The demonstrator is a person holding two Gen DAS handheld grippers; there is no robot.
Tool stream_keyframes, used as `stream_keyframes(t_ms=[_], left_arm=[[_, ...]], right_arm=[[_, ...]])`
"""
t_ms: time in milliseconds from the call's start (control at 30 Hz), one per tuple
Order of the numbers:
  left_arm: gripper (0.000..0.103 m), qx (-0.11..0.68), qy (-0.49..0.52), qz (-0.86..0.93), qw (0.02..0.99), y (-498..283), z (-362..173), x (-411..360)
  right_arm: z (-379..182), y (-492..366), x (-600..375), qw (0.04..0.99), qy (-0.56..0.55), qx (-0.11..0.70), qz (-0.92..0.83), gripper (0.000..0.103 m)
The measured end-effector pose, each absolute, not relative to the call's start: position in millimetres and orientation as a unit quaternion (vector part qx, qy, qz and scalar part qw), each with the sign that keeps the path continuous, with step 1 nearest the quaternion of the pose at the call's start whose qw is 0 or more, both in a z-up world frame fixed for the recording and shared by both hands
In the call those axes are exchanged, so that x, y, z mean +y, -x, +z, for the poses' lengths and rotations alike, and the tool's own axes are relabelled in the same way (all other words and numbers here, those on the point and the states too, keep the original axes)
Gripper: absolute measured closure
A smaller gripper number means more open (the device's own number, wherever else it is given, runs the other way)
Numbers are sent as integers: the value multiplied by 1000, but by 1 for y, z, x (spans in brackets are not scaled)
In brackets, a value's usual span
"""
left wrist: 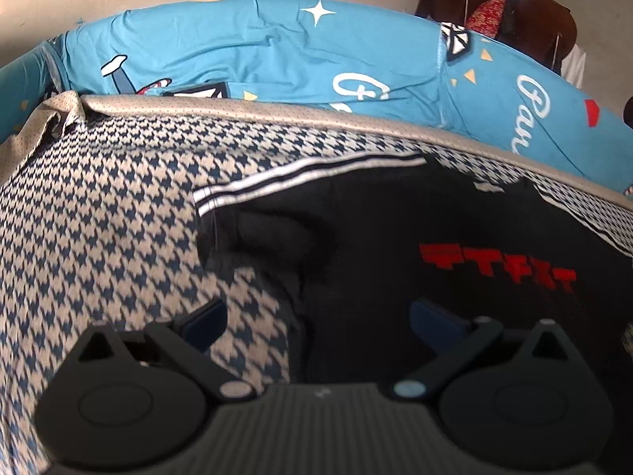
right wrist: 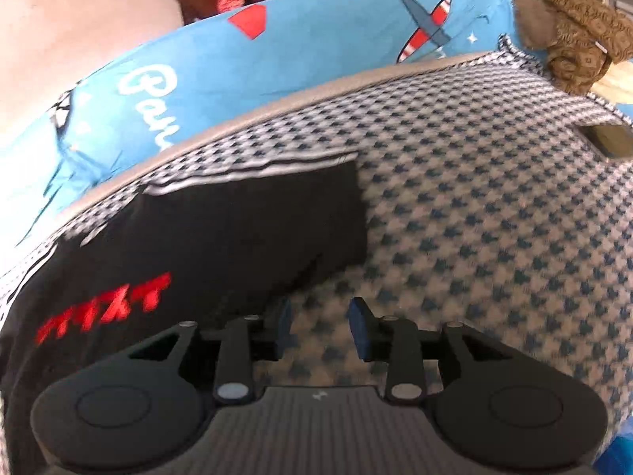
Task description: Fold clothes
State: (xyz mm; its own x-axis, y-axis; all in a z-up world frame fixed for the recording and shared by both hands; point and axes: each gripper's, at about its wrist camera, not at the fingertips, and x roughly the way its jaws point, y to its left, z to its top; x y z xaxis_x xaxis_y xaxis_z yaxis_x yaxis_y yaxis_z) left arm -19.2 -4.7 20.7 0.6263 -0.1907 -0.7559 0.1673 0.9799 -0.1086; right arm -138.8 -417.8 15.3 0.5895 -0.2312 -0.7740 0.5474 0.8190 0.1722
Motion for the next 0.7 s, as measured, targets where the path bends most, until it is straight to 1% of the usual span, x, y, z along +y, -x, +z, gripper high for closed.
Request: stream_keyframes(t_ms=[200,267,333,500,667,700], left_arm=[[0,420,-1,-115,900,56,18,-5],[0,420,-8,-120,899,68,17,-6],[0,420,-11,-125,899,79,16,-7],[0,412,-25,-137,900,106,15,-8],[0,412,-36,-141,899,121,12,-9],[0,412,-39,-142,899,125,11,-9]], right_arm=[[17,185,-401,875,-203,395,-193,66],[18,202,-398,877,-207,391,-188,64],[17,216,-394,875,-211,391,-191,59],[11,249,-383,870,-214,395,-203,58],[0,259,-374,867,-213,408,-191,55],[-2,258,-371,867,-208,412,-190,53]])
